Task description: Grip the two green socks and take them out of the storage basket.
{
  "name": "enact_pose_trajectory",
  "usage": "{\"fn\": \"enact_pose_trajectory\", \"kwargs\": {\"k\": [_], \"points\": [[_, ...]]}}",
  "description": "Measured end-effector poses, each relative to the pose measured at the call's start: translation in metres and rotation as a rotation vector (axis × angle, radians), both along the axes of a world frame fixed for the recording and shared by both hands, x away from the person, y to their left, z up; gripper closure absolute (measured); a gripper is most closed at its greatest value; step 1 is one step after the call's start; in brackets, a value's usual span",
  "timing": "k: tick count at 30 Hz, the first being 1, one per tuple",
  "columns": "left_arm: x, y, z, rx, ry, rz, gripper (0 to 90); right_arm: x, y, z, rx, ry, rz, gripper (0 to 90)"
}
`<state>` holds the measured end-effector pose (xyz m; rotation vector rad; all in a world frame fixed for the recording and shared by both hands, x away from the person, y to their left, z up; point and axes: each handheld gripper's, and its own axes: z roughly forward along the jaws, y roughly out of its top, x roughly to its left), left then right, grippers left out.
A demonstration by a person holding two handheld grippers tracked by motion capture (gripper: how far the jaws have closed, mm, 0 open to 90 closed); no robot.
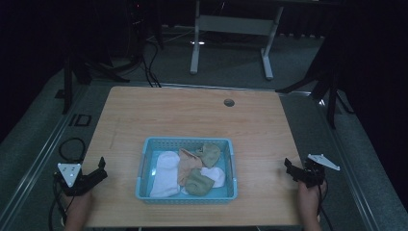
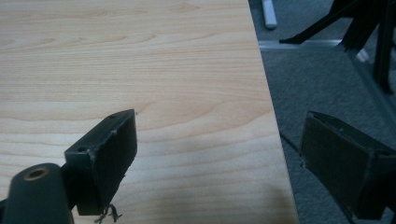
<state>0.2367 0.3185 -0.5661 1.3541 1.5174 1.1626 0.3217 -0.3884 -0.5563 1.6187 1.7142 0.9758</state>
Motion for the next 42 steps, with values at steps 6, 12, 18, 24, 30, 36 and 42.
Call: {"fn": "enact_pose_trajectory", "kwargs": {"k": [6,12,18,24,30,36,42], "points": [[0.0,0.0,0.0,0.0,0.001,0.001,0.3,0.002,-0.001,0.001,-0.001,0.034,0.08,11.0],[0.0,-0.001,0.0,0.002,0.0,0.001,0.3,0.001,-0.001,0.006,-0.018,0.052,0.185,11.0],[0.0,0.0,0.0,0.003,0.002,0.001,0.3,0.003,-0.009,0.012,0.03,0.047,0.32,12.8],[0.0,0.0,0.0,0.002,0.001,-0.001,0.4,0.006,-0.01,0.01,0.009,0.118,0.477,13.2],[0.0,0.0,0.0,0.003,0.002,0.0,0.3,0.006,-0.005,0.003,-0.062,0.188,0.595,13.5],[0.0,0.0,0.0,0.004,0.002,0.0,0.3,0.003,0.002,0.002,-0.07,0.214,0.722,13.5],[0.0,0.0,0.0,0.004,0.002,0.0,0.4,0.001,0.011,0.01,-0.115,0.275,0.81,12.9]]}}
